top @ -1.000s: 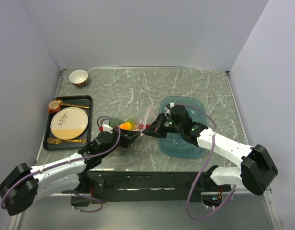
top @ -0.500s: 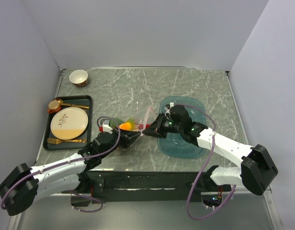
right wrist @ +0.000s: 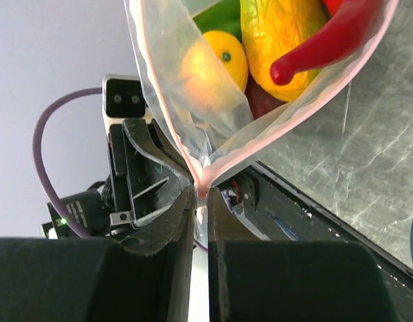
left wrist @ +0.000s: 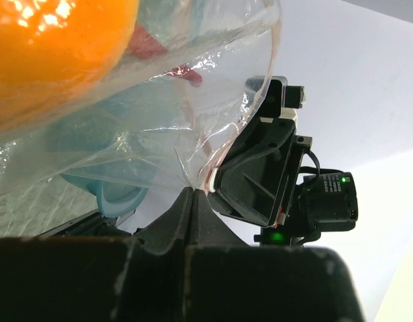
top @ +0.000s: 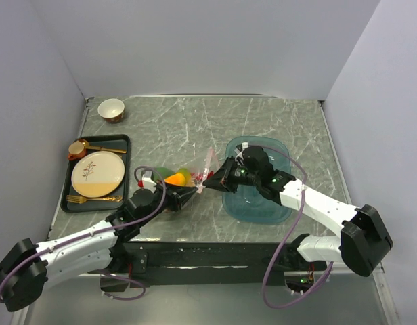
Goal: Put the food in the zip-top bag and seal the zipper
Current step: Zip the zipper food storage bag at the center of the board.
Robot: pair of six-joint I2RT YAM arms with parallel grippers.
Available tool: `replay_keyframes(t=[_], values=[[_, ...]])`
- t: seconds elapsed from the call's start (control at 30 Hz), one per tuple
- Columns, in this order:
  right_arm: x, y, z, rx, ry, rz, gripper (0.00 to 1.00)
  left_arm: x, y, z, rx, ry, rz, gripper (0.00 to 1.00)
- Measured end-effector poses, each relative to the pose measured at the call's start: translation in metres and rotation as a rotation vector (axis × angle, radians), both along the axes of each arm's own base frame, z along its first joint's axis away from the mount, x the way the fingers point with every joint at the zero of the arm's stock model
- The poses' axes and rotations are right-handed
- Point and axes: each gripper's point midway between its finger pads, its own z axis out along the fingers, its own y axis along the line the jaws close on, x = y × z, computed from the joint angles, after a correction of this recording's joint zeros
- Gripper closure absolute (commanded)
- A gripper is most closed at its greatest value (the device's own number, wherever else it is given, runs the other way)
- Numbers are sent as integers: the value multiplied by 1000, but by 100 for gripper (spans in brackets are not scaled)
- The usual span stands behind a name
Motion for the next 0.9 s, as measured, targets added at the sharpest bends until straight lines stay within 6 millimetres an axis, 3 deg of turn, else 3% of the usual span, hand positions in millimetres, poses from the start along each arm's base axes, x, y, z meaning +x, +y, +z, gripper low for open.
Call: replay_keyframes(t=[0.9], values=[[28,-20,4,-57,-45,-32,100,-13,12,3,-48,-4,-6,99]])
